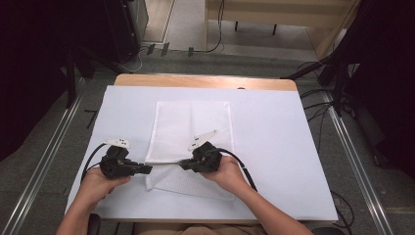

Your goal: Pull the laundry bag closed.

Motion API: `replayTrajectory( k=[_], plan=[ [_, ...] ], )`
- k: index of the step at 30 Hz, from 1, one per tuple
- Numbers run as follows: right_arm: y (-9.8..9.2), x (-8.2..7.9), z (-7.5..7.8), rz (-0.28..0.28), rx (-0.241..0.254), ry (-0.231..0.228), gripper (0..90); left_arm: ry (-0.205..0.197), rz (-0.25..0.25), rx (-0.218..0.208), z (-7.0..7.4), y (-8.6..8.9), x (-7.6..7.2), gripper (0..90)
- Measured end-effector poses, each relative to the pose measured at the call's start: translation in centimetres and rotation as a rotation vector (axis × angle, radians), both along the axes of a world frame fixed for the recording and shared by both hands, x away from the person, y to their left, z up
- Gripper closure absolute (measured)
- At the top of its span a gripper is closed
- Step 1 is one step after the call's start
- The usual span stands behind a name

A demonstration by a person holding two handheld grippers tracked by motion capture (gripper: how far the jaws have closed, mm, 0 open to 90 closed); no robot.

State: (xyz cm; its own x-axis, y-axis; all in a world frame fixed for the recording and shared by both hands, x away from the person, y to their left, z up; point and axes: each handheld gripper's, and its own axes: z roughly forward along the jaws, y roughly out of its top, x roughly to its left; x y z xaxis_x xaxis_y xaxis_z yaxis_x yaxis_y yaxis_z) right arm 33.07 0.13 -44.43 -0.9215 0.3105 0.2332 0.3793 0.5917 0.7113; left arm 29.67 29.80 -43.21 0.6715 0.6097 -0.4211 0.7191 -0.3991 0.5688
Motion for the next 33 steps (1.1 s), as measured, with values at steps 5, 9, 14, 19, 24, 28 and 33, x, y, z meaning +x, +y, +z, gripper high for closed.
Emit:
replayTrajectory(
  k=[5, 9, 14, 19, 24, 28, 33],
  plan=[
    [-0.1, -0.2, -0.1, -0.001, -0.007, -0.014, 87.9, -0.005, 0.002, 0.003, 0.0, 0.1, 0.0, 88.0],
    [-0.5, 0.1, -0.3, -0.004, 0.002, 0.002, 88.0, -0.008, 0.002, 0.001, 0.0, 0.2, -0.1, 88.1],
    [-0.8, 0.0, -0.1, -0.005, 0.007, -0.005, 87.9, -0.006, 0.000, -0.002, 0.1, 0.1, -0.1, 88.0],
    [-1.2, 0.0, -0.3, -0.014, -0.005, 0.002, 88.0, -0.003, -0.001, 0.004, 0.0, 0.2, -0.1, 88.0],
    [-1.6, 0.0, -0.3, -0.022, -0.013, 0.000, 88.0, -0.006, -0.002, 0.003, 0.0, 0.2, -0.1, 88.0],
    [-2.1, 0.1, -0.5, -0.029, -0.013, 0.011, 87.9, -0.005, -0.002, 0.005, 0.1, 0.2, -0.1, 87.9],
    [-2.3, 0.0, -0.4, -0.025, -0.016, 0.010, 88.0, -0.005, -0.002, 0.006, 0.1, 0.2, -0.2, 87.9]
  ],
)
